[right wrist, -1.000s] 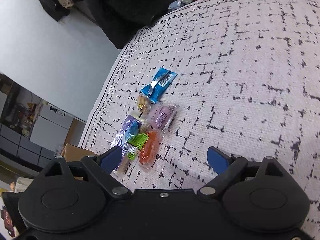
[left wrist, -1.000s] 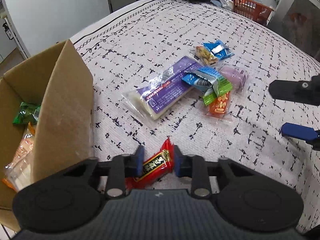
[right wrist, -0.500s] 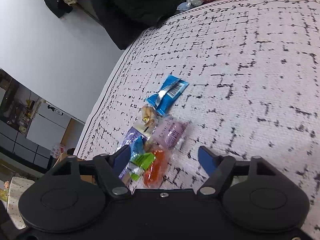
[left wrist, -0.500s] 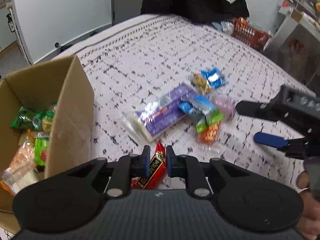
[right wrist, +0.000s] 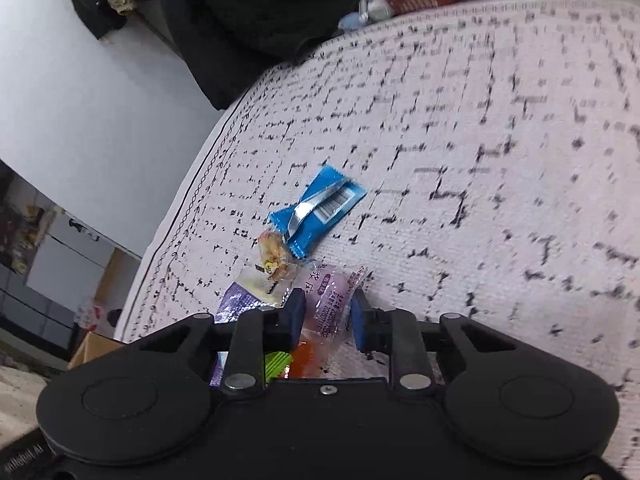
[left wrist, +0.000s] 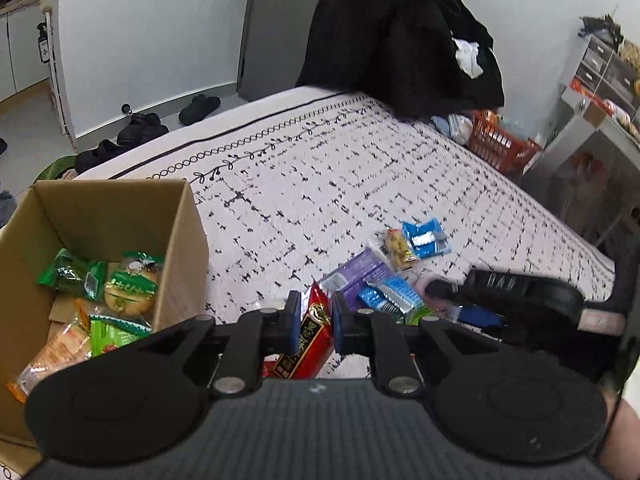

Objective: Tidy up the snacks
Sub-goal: 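Lift the red candy bar with the left gripper while the right grasps the pink translucent packet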

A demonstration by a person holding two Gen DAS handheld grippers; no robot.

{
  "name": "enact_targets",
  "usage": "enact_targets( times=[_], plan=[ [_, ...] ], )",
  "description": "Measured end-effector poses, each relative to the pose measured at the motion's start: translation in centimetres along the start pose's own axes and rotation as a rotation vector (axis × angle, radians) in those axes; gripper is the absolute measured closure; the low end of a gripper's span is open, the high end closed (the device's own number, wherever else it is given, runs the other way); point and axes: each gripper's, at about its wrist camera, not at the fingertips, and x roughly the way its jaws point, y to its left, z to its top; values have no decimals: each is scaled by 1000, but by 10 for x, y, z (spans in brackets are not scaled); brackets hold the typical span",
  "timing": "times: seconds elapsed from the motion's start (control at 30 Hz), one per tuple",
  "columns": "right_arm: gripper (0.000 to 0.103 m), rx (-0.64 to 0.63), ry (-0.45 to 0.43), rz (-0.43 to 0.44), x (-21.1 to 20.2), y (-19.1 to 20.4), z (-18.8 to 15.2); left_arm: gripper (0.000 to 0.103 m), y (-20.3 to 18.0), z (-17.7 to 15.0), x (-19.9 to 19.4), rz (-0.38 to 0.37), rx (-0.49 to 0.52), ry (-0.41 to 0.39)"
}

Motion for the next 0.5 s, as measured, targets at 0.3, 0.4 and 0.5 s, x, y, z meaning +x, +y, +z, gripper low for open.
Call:
enact_targets(
  times=[0.3, 0.4, 0.5],
  plan=[
    [81, 22, -33, 7, -33, -2, 1, 88, 5, 7, -14, -24, -19, -30],
    [81, 12, -48, 6, -44, 5, 1, 88, 7, 9, -23, -32, -30, -47],
    [81, -1, -61, 13, -57, 15, -1, 88, 9, 13, -34, -44, -38, -71]
  ],
)
